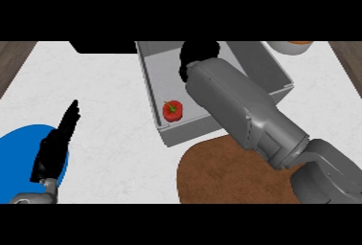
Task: Pick the bell pepper from the cutting board and place it in the cardboard box
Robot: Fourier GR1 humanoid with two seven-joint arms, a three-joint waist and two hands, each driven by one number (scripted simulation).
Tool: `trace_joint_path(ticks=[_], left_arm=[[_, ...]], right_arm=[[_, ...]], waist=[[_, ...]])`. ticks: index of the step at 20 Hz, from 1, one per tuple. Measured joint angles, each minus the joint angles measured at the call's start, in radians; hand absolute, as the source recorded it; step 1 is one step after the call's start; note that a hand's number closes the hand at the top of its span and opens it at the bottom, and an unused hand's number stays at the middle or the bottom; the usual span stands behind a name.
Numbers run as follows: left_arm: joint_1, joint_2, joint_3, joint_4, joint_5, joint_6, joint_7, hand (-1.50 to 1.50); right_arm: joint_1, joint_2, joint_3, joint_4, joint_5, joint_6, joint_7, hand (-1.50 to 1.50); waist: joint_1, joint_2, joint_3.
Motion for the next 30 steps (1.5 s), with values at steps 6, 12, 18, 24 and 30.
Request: trace_joint_path(ticks=[6, 12, 18, 24, 30], left_arm=[[0.052, 0.012, 0.035, -0.021, 0.010, 0.015, 0.002, 0.00], [0.086, -0.009, 0.018, -0.043, -0.005, 0.026, -0.005, 0.00], [0.083, -0.009, 0.020, -0.060, -0.006, 0.017, 0.011, 0.00], [0.065, -0.017, 0.007, -0.079, -0.019, 0.016, 0.026, 0.00], [0.046, -0.012, 0.013, -0.072, -0.020, -0.011, 0.022, 0.00]], right_arm=[[0.305, -0.197, 0.074, -0.087, 0.083, -0.167, -0.190, 1.50], [0.464, -0.401, 0.079, -0.338, 0.131, -0.268, -0.194, 1.50], [0.566, -0.566, 0.012, -0.629, 0.135, -0.363, -0.218, 1.50], [0.611, -0.621, -0.095, -0.875, 0.102, -0.468, -0.302, 1.50], [0.581, -0.613, -0.186, -1.025, 0.099, -0.423, -0.289, 1.50]], waist=[[-0.063, -0.022, -0.002], [-0.059, -0.036, -0.012], [-0.055, -0.020, -0.003], [-0.039, -0.010, 0.000], [-0.014, -0.002, -0.001]])
